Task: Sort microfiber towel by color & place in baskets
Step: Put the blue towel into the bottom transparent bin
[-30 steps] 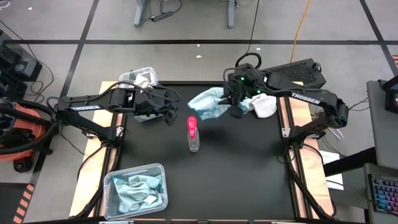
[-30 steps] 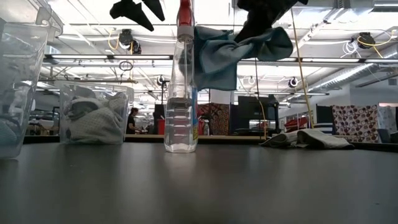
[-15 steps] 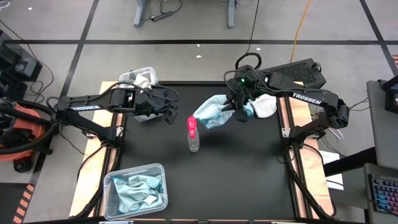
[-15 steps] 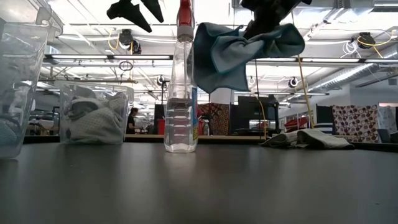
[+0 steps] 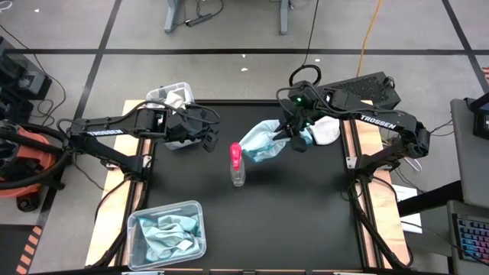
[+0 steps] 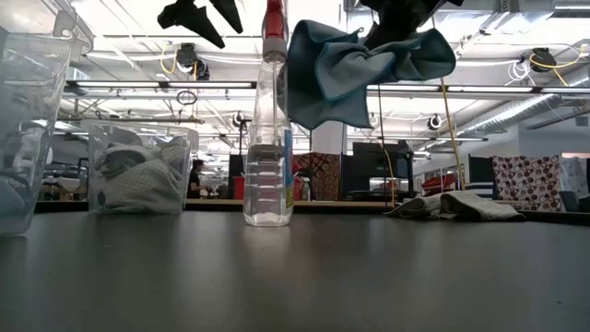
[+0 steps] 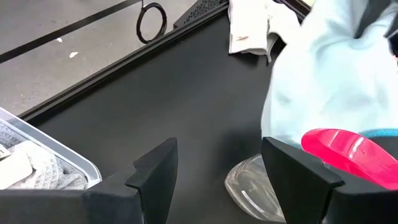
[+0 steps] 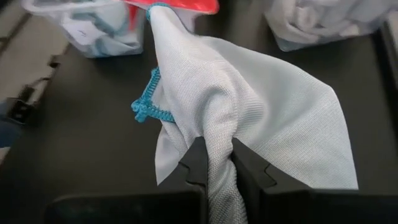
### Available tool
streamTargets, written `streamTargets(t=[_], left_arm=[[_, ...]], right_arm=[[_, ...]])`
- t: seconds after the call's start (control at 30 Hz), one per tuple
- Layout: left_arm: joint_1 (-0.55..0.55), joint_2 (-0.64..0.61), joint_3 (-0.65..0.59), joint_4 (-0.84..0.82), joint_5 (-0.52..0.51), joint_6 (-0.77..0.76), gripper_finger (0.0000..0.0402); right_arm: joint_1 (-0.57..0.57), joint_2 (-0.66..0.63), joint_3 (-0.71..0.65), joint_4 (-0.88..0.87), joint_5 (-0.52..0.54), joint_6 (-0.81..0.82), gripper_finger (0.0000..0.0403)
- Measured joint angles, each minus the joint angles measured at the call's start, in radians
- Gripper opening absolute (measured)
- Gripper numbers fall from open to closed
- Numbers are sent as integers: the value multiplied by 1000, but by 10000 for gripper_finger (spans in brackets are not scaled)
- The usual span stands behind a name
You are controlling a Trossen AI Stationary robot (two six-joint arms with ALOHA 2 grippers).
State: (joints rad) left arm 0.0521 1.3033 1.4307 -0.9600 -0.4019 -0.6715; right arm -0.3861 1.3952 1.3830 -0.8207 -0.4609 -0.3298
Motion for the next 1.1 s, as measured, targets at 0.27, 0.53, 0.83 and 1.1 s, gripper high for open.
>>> streamTargets(t=[0.27,0.53,0.83,1.1], left_arm=[[1,6,0,1,-11,6,238],[6,17,0,50,-26,80,238],[5,17,0,225,-24,212,238],[-9,17,0,330,96,288,238]], right_arm=[[4,-11,0,17,-97,8,26],[14,-67,0,66,-176,17,26],[61,-132,0,89,-181,59,26],[162,-182,0,223,-170,105,27]])
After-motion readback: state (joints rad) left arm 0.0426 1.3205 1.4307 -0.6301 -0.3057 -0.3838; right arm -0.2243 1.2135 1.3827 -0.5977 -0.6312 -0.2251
